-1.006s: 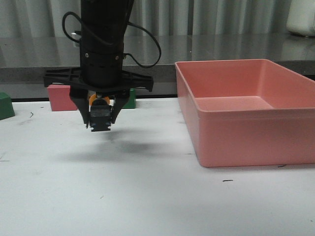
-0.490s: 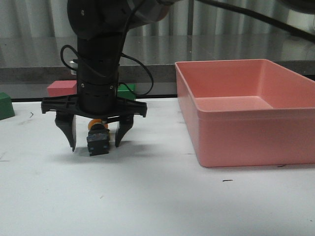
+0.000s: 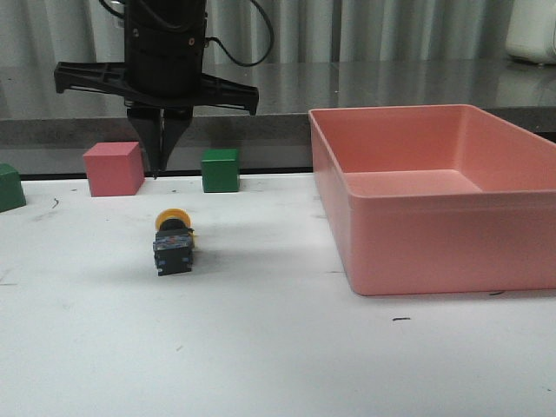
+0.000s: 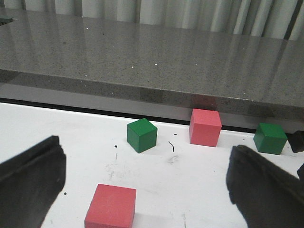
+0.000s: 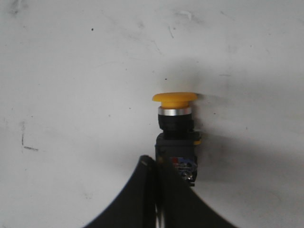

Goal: Place and stand button with both arms

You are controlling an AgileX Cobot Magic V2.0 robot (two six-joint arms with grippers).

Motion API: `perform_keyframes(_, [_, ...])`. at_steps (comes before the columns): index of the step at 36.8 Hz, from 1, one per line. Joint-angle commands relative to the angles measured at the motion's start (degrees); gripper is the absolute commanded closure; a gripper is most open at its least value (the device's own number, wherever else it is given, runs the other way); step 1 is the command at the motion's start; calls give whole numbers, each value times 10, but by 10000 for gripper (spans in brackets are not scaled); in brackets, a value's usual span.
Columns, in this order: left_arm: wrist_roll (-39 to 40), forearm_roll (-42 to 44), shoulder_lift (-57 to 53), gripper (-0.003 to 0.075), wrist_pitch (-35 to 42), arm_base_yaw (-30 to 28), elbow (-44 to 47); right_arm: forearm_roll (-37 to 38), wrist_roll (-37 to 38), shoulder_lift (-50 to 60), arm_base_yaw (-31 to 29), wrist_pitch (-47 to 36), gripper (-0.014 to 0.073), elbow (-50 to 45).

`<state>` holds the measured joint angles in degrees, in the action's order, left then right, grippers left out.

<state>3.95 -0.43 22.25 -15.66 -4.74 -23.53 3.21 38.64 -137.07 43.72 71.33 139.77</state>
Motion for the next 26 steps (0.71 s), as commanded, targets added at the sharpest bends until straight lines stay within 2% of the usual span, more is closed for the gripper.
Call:
perform_keyframes(1, [1,1,7,60,46,-1,-22,24,-9,59,-3,4,655,20])
perform_keyframes(5, [1,1,7,60,46,-1,-22,-7,-77,78,-28,33,655,20])
perform_keyframes(10, [1,1,8,60,46,-1,-22,-69,-142,113,-98,56,655,11])
perform_keyframes(15, [1,1,8,60,46,-1,-22,-72,-195,173,-170,57,655,0])
perform_keyframes(18, [1,1,8,60,46,-1,-22,-66,-210,231,-216,57,655,-53])
perform_keyframes(23, [1,1,8,60,46,-1,-22,2,-236,344,-300,55,655,-213])
perform_keyframes(26, [1,1,8,60,46,-1,-22,11,-261,405,-346,33,655,-314])
